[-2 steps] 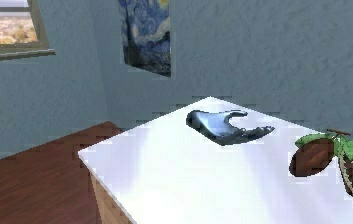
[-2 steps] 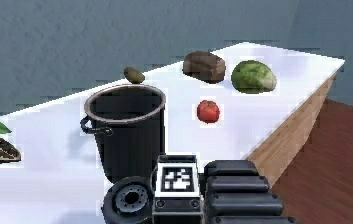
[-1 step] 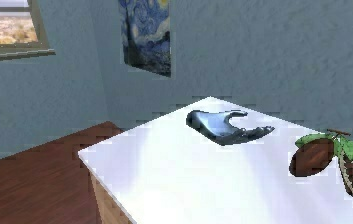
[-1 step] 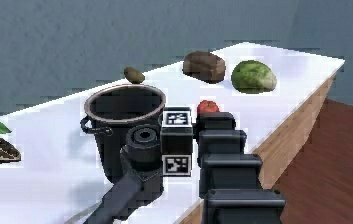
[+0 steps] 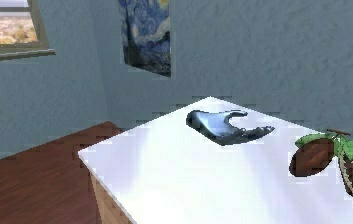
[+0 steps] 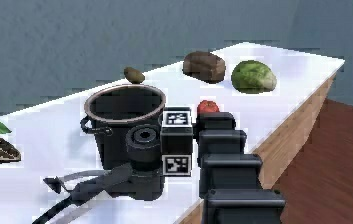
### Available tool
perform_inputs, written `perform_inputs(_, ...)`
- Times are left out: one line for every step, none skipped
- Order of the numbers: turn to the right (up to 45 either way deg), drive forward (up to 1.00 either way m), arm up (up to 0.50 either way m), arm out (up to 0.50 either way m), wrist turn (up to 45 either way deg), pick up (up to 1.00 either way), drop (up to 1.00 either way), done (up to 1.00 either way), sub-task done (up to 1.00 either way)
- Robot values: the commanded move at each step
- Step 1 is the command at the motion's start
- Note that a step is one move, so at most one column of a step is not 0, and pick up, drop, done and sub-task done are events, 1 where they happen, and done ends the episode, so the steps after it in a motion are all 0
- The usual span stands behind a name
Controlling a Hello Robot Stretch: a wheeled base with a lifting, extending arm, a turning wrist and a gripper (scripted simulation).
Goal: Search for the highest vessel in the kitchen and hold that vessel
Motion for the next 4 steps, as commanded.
perform_inputs(0.0,0.00,0.00,0.00,45.0,0.00,0.00,0.00,0.00)
perform_inputs(0.0,0.00,0.00,0.00,21.0,0.00,0.00,0.00,0.00)
perform_inputs(0.0,0.00,0.00,0.00,0.0,1.00,0.00,0.00,0.00)
perform_inputs(0.0,0.00,0.00,0.00,0.0,0.00,0.00,1.00,0.00)
